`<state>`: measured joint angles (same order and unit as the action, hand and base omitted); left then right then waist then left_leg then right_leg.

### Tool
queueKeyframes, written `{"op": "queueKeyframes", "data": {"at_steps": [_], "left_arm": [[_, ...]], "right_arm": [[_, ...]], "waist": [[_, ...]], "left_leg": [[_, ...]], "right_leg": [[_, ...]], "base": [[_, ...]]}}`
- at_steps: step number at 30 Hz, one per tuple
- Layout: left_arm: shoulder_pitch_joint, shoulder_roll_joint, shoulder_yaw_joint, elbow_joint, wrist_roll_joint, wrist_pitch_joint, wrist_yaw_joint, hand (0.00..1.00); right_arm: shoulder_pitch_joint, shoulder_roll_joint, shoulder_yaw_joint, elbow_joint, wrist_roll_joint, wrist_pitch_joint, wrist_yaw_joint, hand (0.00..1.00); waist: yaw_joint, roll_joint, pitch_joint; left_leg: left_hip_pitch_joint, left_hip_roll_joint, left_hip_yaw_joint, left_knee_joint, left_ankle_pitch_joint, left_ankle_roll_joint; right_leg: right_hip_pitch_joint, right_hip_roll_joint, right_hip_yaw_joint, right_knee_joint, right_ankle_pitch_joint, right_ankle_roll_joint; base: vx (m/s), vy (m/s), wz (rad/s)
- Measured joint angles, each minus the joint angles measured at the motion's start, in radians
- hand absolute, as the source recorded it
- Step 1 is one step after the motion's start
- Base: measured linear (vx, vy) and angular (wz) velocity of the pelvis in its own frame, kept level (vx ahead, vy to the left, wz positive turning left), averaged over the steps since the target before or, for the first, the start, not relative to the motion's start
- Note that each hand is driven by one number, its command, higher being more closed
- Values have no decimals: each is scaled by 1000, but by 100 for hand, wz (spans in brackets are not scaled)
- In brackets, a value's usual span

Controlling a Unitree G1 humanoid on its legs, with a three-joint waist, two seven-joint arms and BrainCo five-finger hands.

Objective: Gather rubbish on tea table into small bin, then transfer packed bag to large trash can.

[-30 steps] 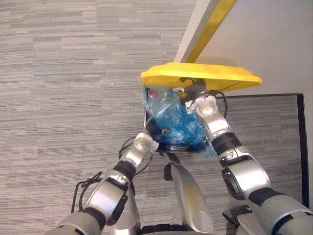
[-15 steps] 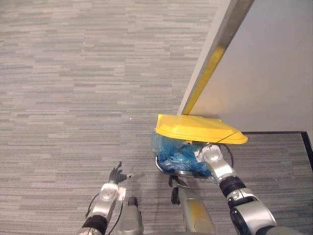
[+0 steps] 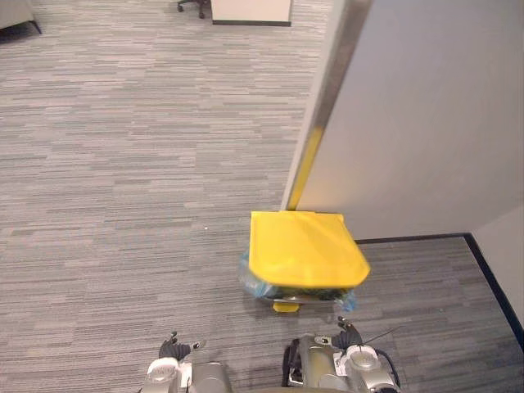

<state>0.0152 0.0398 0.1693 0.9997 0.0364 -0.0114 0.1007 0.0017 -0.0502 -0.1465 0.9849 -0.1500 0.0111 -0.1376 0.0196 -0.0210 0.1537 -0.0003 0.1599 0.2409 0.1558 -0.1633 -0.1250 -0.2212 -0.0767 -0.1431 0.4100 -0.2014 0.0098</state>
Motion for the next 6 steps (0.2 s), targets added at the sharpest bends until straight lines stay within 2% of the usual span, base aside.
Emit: {"op": "queueKeyframes", "data": {"at_steps": [3, 6], "left_arm": [[-4, -11, -8, 34, -1, 3, -13, 0], [4, -6, -9, 45, -1, 4, -17, 0]], "right_arm": [[-1, -5, -51, 27, 2, 5, -2, 0], [-3, -18, -70, 58, 3, 15, -1, 0]], "waist": [[-13, 21, -26], [-10, 26, -42]], "left_leg": [[38, 5, -4, -92, 59, 5], [41, 8, -20, -119, 68, 12]], "right_leg": [[26, 29, -2, -78, 34, -2], [52, 45, -5, -148, 71, 2]], "base": [[-38, -64, -6], [-19, -15, 3]]}}
